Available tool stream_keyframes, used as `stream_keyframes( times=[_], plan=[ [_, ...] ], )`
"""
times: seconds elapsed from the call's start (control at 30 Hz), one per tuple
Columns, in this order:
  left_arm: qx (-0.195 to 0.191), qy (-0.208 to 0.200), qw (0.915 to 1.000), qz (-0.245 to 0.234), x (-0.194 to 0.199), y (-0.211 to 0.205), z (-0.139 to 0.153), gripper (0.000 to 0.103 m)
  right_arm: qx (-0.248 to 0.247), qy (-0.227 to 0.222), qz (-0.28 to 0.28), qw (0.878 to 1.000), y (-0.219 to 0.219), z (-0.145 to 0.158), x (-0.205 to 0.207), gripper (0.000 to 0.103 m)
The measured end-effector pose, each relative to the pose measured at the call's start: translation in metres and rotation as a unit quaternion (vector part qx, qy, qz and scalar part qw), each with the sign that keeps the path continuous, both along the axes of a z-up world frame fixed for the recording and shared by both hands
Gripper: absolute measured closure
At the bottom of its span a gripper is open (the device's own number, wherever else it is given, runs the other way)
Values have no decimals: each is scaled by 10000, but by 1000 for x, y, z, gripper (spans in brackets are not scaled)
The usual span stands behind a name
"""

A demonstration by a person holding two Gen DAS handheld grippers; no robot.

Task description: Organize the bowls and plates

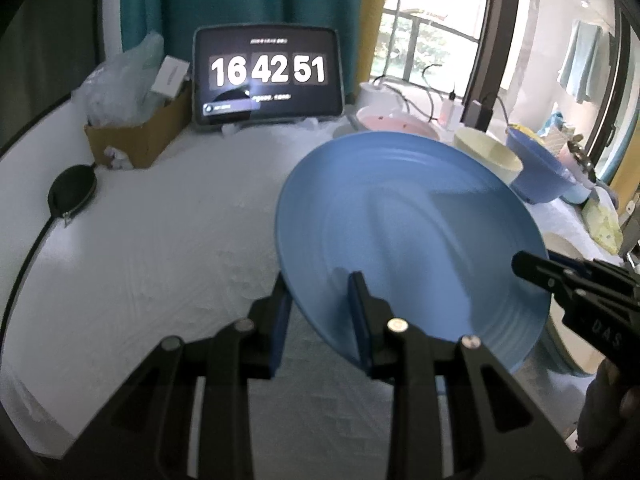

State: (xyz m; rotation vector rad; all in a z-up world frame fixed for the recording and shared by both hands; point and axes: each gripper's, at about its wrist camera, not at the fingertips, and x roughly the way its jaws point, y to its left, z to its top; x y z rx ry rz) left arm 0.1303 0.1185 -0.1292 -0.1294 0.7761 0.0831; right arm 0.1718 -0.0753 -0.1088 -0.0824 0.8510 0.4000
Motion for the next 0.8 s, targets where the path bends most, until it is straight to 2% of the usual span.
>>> stream_keyframes(
  times=[0.8],
  plan=[
    [200,-87,9990,-399,-7,-69,18,73,297,-176,-370,9987,-71,16,-21,78]
  ],
)
